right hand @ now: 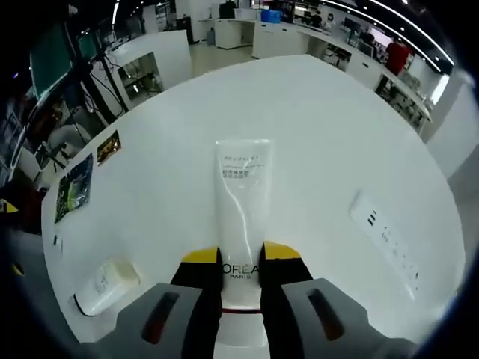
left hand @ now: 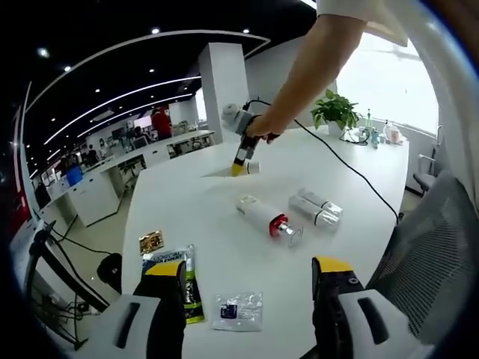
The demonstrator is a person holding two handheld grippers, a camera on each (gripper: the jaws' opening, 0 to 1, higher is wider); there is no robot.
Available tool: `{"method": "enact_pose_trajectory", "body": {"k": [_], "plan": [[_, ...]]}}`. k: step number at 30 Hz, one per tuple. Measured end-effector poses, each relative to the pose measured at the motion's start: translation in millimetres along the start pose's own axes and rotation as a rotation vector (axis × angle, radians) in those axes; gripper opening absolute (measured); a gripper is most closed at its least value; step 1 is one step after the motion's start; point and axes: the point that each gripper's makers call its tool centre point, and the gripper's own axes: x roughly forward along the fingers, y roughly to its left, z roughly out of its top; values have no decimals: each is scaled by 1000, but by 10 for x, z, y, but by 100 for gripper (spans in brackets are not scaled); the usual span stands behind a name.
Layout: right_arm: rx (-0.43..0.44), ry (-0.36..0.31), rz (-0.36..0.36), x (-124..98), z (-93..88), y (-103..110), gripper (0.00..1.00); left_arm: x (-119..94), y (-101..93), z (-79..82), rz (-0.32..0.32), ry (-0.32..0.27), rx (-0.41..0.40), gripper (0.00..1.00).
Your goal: Arrange the skincare products in the storage area until every visible bottle or jar stands upright without overlapping.
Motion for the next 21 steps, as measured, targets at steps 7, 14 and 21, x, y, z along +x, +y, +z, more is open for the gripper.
{"method": "enact_pose_trajectory", "body": {"k": [7, 14, 21], "plan": [[6, -61, -5, -221, 83, 45, 15, -24, 37, 58, 11, -23, 14, 70], [43, -146, -7, -587, 193, 216, 15, -51, 42, 141, 7, -68, 6, 70], [70, -249, -11, -1029, 229, 595, 15, -67, 13, 199, -12, -94, 1, 70]]}}
